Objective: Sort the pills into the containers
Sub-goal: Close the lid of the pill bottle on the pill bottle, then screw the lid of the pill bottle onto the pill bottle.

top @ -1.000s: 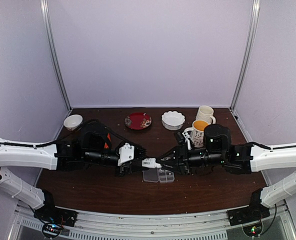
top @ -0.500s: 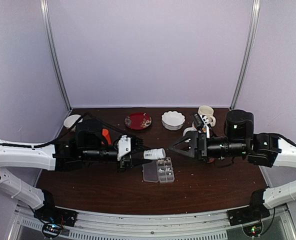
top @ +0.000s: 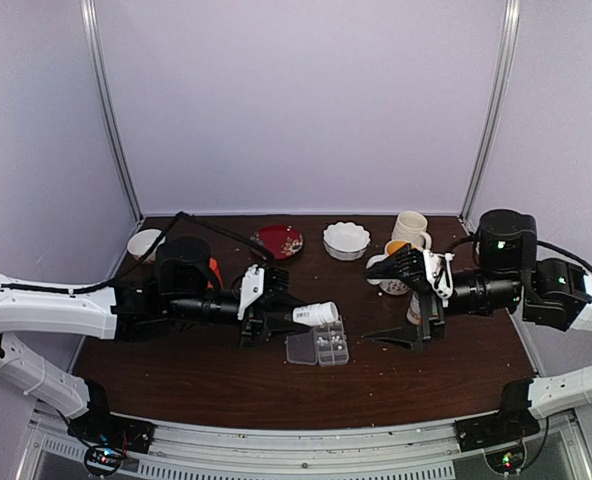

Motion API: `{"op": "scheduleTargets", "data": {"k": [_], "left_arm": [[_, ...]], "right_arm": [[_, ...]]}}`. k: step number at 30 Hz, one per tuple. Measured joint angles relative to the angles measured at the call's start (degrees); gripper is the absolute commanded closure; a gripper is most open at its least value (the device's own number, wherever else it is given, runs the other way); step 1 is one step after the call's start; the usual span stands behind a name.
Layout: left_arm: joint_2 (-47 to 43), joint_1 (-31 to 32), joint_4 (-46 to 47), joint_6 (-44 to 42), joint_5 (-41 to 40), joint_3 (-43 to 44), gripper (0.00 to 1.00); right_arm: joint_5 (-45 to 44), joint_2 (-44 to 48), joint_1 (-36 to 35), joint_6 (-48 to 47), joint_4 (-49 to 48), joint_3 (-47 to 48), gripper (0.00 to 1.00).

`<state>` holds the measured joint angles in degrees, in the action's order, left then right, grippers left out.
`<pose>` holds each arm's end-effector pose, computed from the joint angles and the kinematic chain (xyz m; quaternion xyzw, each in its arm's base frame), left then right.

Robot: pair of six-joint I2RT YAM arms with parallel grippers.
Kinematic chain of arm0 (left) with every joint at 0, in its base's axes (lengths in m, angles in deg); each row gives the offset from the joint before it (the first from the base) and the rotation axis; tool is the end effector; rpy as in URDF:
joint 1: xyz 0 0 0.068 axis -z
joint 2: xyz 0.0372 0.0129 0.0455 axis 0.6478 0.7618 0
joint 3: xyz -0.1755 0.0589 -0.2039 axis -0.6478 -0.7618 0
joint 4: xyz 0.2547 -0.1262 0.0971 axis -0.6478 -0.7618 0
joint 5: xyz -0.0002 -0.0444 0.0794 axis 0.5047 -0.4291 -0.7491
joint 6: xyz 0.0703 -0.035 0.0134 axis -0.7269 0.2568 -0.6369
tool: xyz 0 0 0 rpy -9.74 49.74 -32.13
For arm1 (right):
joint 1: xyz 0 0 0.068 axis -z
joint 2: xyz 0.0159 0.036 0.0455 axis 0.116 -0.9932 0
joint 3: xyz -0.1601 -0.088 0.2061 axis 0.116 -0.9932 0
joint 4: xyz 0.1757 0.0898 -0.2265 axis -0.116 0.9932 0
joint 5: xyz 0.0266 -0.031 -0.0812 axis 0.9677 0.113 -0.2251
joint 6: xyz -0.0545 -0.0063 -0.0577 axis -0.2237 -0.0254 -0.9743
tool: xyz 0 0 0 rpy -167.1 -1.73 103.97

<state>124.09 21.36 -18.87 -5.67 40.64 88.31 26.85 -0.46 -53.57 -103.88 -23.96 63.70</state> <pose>0.1456 -0.3313 0.2566 0.5616 0.5366 -0.4104 0.4776 0.1061 0.2480 0.3473 -0.6132 0.4955 0.3699 0.4915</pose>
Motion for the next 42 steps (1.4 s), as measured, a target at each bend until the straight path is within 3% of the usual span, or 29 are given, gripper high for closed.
{"op": "scheduleTargets", "data": {"k": [6,10,13,16,24,28,42], "left_arm": [[1.6,0.0,0.0,2.7,2.5,1.8,1.00],[2.2,0.0,0.0,3.7,3.6,2.5,1.00],[2.3,0.0,0.0,4.3,4.2,2.5,1.00],[2.3,0.0,-0.1,4.5,4.7,2.7,1.00],[2.3,0.1,-0.2,5.0,5.4,3.4,1.00],[2.3,0.1,-0.2,5.2,5.9,3.4,1.00],[2.6,0.2,-0.6,5.8,6.4,3.5,1.00]], "right_arm": [[-1.2,-4.6,-3.2,-18.2,2.4,4.3,0.11],[-3.9,-6.9,-4.7,-23.8,4.3,6.3,0.17],[-6.0,-8.5,-5.4,-26.5,5.7,7.7,0.27],[-7.4,-9.7,-5.7,-27.8,7.0,8.2,0.46],[-10.1,-11.4,-5.7,-30.1,8.7,8.2,0.50],[-10.6,-11.4,-5.7,-31.2,8.6,8.2,0.64],[-10.6,-11.5,-5.7,-29.9,8.0,8.2,0.70]]}}
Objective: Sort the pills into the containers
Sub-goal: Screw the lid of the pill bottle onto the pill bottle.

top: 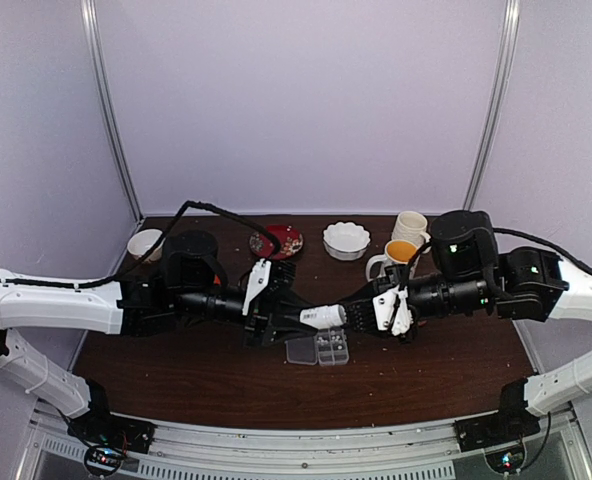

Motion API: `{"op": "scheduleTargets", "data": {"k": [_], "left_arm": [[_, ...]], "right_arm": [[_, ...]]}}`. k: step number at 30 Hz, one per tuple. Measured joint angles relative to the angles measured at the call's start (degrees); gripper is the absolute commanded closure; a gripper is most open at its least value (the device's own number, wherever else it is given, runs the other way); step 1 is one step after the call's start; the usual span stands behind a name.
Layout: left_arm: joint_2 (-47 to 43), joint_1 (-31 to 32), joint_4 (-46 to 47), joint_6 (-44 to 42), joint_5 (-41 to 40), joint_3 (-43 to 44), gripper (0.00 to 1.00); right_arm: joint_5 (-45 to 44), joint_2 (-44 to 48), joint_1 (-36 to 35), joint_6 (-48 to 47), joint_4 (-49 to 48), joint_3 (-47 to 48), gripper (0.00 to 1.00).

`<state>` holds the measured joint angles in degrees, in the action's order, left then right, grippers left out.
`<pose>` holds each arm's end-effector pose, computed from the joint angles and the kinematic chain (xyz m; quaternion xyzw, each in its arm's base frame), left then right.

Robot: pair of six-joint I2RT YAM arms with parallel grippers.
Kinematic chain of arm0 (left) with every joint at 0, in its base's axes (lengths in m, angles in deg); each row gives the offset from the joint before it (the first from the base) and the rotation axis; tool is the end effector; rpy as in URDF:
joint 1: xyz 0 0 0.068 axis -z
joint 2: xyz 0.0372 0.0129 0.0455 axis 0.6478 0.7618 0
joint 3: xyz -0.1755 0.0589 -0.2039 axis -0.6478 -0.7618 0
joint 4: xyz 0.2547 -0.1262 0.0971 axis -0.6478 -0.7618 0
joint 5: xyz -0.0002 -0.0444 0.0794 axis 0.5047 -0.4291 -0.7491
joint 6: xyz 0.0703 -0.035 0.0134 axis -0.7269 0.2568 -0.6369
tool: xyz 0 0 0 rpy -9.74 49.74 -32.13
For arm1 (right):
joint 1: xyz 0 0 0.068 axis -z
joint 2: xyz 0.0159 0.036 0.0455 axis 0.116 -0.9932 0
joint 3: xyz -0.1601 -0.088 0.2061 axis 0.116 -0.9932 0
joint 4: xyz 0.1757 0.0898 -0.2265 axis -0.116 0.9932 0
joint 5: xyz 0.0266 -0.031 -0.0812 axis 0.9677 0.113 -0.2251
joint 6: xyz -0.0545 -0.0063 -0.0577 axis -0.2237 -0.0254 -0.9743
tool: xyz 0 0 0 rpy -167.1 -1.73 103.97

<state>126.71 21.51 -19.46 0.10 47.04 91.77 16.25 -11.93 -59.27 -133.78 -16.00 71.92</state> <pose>0.1433 -0.3434 0.2652 0.5565 0.5348 -0.4685 0.4299 0.1089 0.2911 0.3335 -0.7591 0.3765 0.1857 0.4975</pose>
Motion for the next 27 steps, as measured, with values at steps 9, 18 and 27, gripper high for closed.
{"op": "scheduleTargets", "data": {"k": [9,18,27], "left_arm": [[0.0,-0.4,-2.8,0.0,-0.2,0.0,1.00],[0.8,-0.4,-4.0,1.1,0.4,0.8,1.00],[5.1,-0.6,-9.1,7.0,7.0,5.9,1.00]], "right_arm": [[-0.2,-2.3,0.1,10.8,1.5,0.9,0.75],[-0.8,-2.0,-0.5,18.0,1.9,0.3,0.83],[-3.6,0.7,-2.2,3.3,3.2,-1.6,0.92]]}}
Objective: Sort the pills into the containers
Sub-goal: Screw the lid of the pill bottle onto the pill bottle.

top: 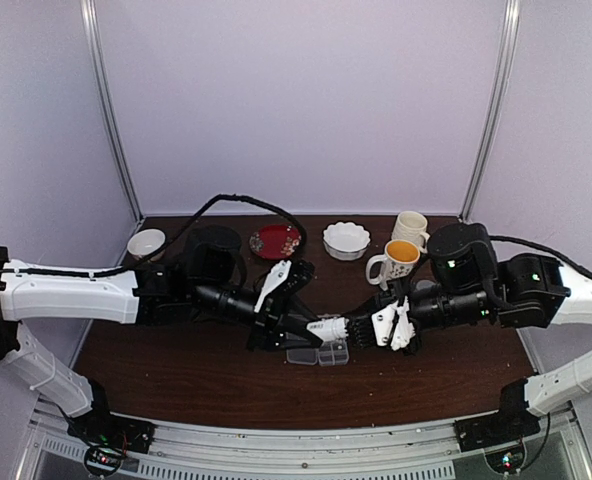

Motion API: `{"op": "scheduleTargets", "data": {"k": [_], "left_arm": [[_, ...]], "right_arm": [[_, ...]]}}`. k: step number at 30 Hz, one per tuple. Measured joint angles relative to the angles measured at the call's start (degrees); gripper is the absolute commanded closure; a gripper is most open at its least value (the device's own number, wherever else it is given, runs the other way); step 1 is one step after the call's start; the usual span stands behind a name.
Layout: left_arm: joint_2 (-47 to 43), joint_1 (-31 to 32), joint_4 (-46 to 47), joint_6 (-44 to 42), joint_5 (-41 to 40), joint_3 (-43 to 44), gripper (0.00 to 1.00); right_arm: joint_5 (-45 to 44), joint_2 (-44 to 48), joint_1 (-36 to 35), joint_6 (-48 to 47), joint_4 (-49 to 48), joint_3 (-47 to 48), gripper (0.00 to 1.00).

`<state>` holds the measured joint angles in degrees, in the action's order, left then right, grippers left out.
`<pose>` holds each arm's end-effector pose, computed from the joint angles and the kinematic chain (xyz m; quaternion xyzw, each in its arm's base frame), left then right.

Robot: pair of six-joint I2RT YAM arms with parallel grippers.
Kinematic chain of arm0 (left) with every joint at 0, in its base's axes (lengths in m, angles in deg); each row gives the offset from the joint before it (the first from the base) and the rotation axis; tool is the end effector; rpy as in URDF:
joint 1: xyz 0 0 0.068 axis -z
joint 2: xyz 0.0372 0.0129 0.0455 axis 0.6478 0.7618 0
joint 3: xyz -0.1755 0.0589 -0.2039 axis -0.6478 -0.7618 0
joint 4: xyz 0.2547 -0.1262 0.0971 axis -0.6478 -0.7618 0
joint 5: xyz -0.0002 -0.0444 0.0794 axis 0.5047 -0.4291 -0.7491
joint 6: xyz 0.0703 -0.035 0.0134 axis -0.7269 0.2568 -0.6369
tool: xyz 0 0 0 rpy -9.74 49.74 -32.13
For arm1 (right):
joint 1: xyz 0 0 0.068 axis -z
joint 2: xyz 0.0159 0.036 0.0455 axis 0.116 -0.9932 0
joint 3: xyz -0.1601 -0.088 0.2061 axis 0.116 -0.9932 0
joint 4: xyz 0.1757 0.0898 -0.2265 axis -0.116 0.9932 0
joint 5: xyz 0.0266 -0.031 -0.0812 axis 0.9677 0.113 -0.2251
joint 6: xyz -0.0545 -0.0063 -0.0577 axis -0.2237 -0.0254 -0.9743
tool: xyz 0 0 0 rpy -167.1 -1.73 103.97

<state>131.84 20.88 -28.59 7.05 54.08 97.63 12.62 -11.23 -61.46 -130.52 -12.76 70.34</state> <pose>0.1479 -0.3576 0.2563 0.5483 0.5851 -0.5078 0.3149 0.0993 0.2878 0.3182 -0.7634 0.4118 0.1797 0.4641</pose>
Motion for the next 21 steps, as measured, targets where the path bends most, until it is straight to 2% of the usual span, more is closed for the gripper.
{"op": "scheduleTargets", "data": {"k": [7,11,17,21], "left_arm": [[1.2,-0.5,1.5,7.9,4.3,0.5,1.00],[1.3,-0.6,3.2,12.5,5.4,0.5,1.00],[1.6,-0.9,6.1,19.6,7.2,0.6,1.00],[1.8,-1.1,7.0,22.0,7.8,0.6,1.00]], "right_arm": [[-1.5,0.8,-0.8,-14.6,-0.2,0.0,0.95],[-2.1,1.5,-1.0,-18.5,-0.8,0.0,0.95],[-4.0,2.4,-1.9,-19.8,-3.0,-1.1,0.95],[-4.6,2.8,-2.2,-14.6,-3.9,-1.6,0.93]]}}
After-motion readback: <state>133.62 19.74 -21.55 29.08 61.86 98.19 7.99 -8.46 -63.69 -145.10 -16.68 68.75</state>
